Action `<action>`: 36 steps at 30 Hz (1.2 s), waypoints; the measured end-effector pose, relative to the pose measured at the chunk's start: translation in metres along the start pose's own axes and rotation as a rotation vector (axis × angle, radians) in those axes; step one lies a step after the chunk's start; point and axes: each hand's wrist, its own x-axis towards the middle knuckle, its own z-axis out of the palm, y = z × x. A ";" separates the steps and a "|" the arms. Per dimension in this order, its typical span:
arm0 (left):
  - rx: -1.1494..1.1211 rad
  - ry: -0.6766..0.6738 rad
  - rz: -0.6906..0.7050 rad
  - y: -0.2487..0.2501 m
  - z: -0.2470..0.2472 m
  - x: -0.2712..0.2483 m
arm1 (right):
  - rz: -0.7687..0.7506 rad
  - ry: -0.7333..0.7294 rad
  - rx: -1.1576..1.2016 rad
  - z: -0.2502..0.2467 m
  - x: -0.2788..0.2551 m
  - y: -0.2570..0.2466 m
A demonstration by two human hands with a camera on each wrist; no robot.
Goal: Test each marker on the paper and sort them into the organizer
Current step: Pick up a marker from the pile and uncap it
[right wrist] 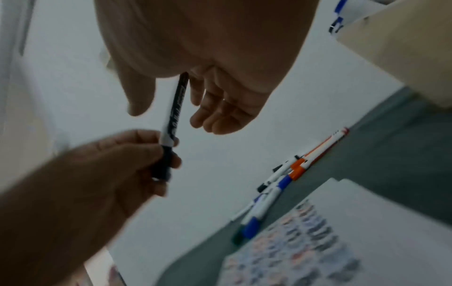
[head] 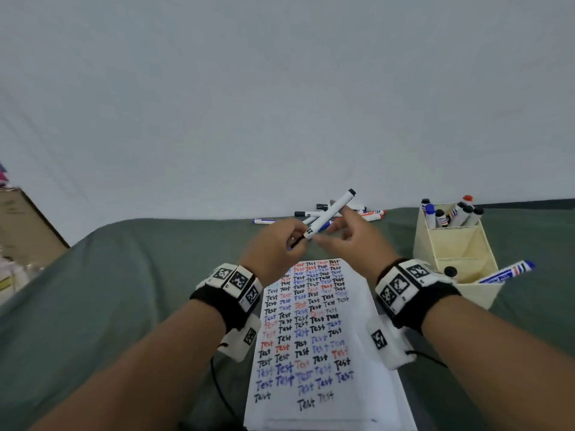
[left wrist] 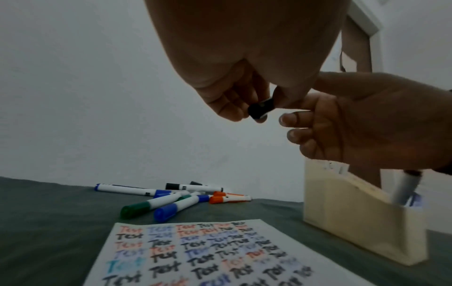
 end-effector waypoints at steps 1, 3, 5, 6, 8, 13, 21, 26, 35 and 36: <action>-0.031 0.010 0.015 0.008 -0.002 -0.004 | 0.037 0.028 0.160 -0.001 -0.003 -0.007; -0.085 0.009 0.032 0.024 -0.004 -0.010 | 0.084 0.078 0.417 -0.003 -0.010 -0.020; -0.151 -0.001 0.046 0.037 -0.005 -0.015 | 0.087 0.114 0.528 -0.009 -0.018 -0.031; -0.181 -0.003 0.055 0.042 -0.005 -0.017 | 0.081 0.120 0.543 -0.011 -0.021 -0.036; -0.192 -0.012 0.088 0.050 -0.006 -0.022 | 0.071 0.112 0.557 -0.015 -0.024 -0.043; -0.142 0.045 0.057 0.057 -0.011 -0.025 | 0.077 0.109 0.509 -0.021 -0.026 -0.058; -0.196 0.002 -0.193 0.044 -0.022 -0.026 | 0.110 0.118 0.428 -0.017 -0.020 -0.062; -0.062 -0.152 -0.446 0.011 -0.018 -0.036 | 0.288 0.287 0.557 -0.014 -0.016 -0.032; 0.413 -0.357 -0.553 -0.041 -0.020 -0.053 | 0.540 0.391 0.748 -0.005 -0.031 0.023; 0.434 -0.360 -0.548 -0.045 -0.020 -0.052 | 0.548 0.393 0.768 -0.004 -0.032 0.027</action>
